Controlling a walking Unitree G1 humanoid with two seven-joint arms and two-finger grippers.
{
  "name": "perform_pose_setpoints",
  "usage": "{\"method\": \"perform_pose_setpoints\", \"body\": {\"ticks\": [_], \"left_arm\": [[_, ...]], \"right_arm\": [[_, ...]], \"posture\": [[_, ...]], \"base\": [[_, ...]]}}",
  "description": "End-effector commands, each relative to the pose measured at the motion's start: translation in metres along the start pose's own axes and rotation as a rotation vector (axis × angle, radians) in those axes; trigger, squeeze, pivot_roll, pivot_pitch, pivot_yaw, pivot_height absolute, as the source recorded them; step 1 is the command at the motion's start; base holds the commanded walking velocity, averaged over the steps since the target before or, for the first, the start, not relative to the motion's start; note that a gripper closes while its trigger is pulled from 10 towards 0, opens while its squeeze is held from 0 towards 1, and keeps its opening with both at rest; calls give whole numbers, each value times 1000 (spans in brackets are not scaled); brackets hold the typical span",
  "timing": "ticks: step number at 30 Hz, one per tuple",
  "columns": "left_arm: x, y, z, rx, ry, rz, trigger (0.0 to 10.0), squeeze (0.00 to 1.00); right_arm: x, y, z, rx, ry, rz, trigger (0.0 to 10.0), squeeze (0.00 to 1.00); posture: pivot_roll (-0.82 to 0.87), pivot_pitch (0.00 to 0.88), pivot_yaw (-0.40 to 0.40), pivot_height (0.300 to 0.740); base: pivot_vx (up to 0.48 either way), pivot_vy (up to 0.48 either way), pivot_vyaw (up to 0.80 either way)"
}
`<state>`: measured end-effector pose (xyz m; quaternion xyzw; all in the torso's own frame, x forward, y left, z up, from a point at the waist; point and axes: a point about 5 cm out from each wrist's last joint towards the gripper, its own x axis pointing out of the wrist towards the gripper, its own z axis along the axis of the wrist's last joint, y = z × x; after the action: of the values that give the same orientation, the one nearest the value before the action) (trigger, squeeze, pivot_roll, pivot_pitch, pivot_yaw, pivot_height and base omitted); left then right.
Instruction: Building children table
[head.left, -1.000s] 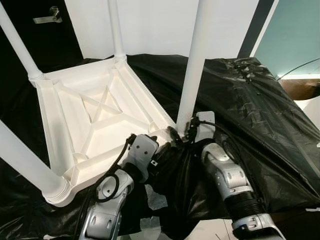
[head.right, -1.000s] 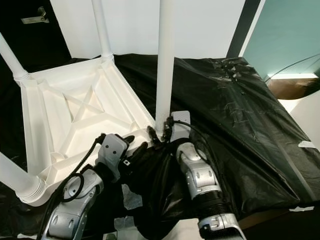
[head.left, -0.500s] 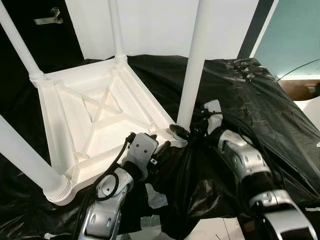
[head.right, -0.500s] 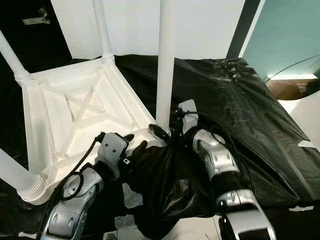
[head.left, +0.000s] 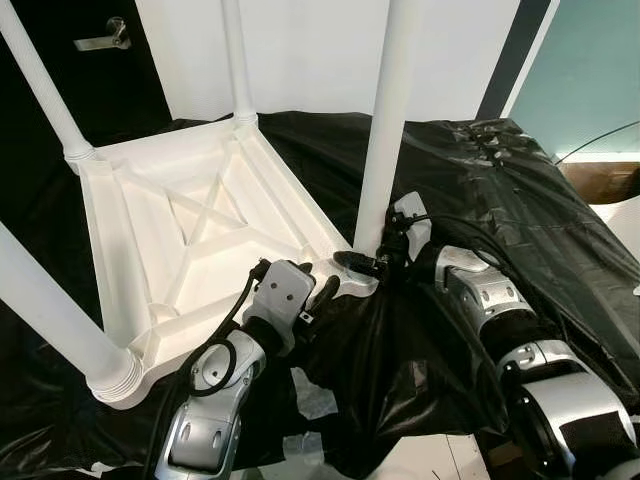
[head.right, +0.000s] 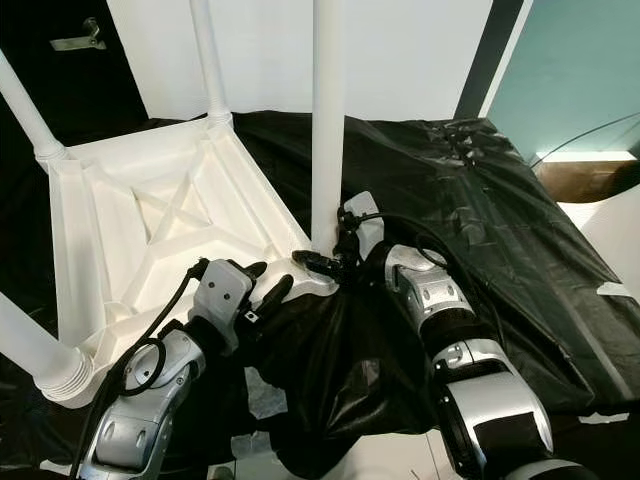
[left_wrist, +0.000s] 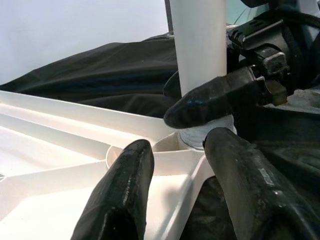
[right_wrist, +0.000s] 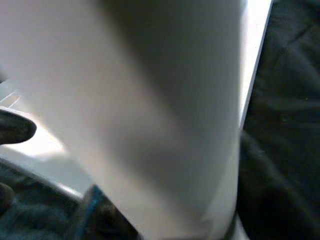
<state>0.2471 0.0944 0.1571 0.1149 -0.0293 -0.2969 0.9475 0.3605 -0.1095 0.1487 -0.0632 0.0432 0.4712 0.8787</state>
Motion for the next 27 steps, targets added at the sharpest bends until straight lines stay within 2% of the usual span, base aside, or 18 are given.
{"method": "perform_pose_setpoints", "body": {"ticks": [1,7,8,13,16,22,23,24,27], "left_arm": [[0,2,-3,2,11,55,10000,0],[0,1,-3,0,12,49,10000,0],[0,0,-3,-2,13,46,10000,0],[0,-1,-3,-5,15,39,10000,0],[-1,-4,-4,-11,20,30,10000,0],[-1,-5,-5,-14,22,26,10000,0],[-2,-6,-6,-16,26,26,10000,0],[-2,-6,-6,-16,26,26,10000,0],[-3,-7,-8,-20,33,27,10000,0]], "right_arm": [[0,2,-7,29,30,28,0,0],[-2,3,-12,37,28,12,0,0],[-3,5,-14,26,42,-10,10000,0],[-2,8,-19,16,49,-83,10000,0],[2,13,-24,57,42,-184,10000,0],[5,18,-27,92,33,-253,10000,0],[6,23,-30,121,26,-336,10000,0],[6,23,-30,121,26,-336,10000,0],[6,33,-35,157,13,-475,10000,0]], "posture": [[136,0,-49,740],[132,0,-46,740],[129,0,-44,740],[125,3,-41,740],[122,8,-40,740],[121,13,-42,740],[121,19,-46,740],[121,19,-46,740],[117,31,-48,740]], "base": [[0,0,0],[0,0,0],[0,0,0],[0,0,0],[0,0,0],[0,0,0],[0,0,0],[0,0,0],[0,0,0]]}}
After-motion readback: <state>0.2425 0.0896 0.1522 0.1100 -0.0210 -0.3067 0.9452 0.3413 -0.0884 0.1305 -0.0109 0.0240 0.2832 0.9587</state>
